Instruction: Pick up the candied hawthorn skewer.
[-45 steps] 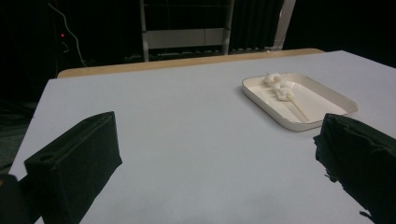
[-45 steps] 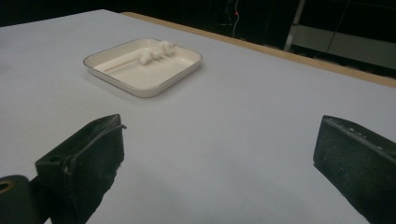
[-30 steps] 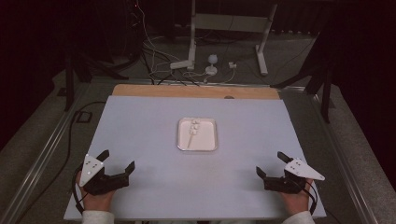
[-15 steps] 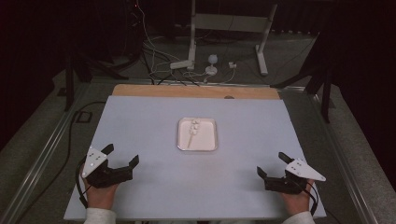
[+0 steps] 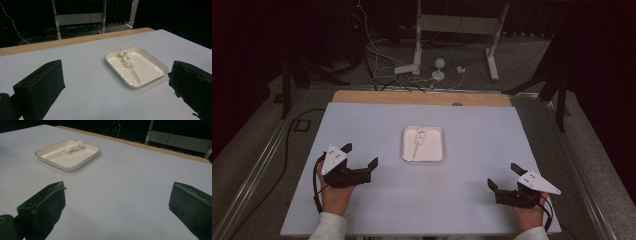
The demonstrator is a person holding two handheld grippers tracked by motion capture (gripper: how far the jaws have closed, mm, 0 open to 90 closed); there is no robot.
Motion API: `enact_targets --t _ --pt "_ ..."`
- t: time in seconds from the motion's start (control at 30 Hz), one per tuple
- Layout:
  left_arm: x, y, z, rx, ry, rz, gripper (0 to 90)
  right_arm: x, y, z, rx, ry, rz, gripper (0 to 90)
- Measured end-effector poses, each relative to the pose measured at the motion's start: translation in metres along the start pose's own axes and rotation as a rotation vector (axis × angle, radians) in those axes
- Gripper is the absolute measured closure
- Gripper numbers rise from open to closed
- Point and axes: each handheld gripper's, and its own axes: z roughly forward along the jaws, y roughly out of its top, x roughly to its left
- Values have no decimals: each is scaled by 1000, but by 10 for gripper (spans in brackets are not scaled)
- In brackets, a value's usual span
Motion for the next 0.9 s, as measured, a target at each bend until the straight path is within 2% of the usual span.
enact_targets --t 0.13,0.47,0.6,0.7,0.8,0.9 --pt "-5 5 11 0 -15 7 7 0 0 0 2 -1 5 12" --pt "-7 10 35 -8 -46 -13 7 -1 0 0 4 0 7 12" --pt "-9 10 46 -6 -52 -2 8 -1 0 1 6 -1 7 12" --pt "-10 8 56 4 -70 -18 14 -1 0 1 7 0 5 12" --pt "-12 9 66 28 -93 -59 14 -1 0 1 5 1 0 12" --pt "-15 10 75 42 -98 -67 14 -1 0 1 6 1 1 12"
